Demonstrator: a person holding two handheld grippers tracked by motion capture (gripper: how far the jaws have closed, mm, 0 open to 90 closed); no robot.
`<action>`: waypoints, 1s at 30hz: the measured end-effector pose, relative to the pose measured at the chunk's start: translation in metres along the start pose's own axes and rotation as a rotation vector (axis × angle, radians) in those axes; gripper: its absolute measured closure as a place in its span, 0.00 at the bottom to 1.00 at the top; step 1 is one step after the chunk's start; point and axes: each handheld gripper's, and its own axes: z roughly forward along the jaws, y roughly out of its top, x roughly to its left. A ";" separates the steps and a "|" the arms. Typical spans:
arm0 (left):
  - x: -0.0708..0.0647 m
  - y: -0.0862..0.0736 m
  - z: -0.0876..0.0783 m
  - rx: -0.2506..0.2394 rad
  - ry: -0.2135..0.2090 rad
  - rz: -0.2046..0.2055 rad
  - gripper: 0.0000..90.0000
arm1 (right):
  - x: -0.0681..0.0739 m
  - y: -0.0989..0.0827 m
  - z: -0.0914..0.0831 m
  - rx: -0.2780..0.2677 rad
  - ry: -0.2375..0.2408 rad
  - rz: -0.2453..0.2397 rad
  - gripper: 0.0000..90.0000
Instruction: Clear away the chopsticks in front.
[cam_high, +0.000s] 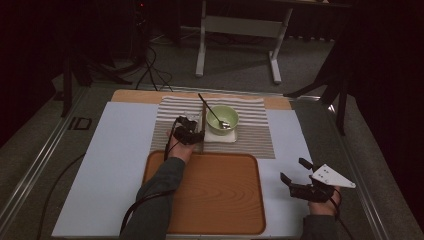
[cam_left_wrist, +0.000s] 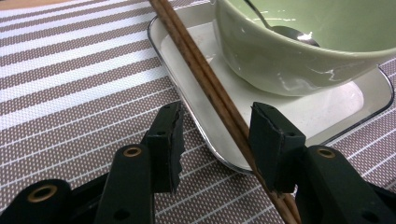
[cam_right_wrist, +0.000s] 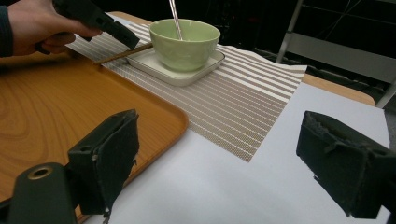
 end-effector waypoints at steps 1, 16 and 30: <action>0.000 0.000 0.000 0.002 0.001 -0.002 0.62 | 0.000 0.000 0.000 0.000 -0.001 0.000 0.14; 0.004 -0.004 0.011 0.043 -0.005 -0.063 0.68 | -0.002 0.000 -0.001 -0.002 -0.002 0.004 0.14; 0.011 -0.004 0.008 0.050 -0.052 -0.166 0.83 | -0.001 0.000 0.000 0.011 -0.012 -0.012 0.15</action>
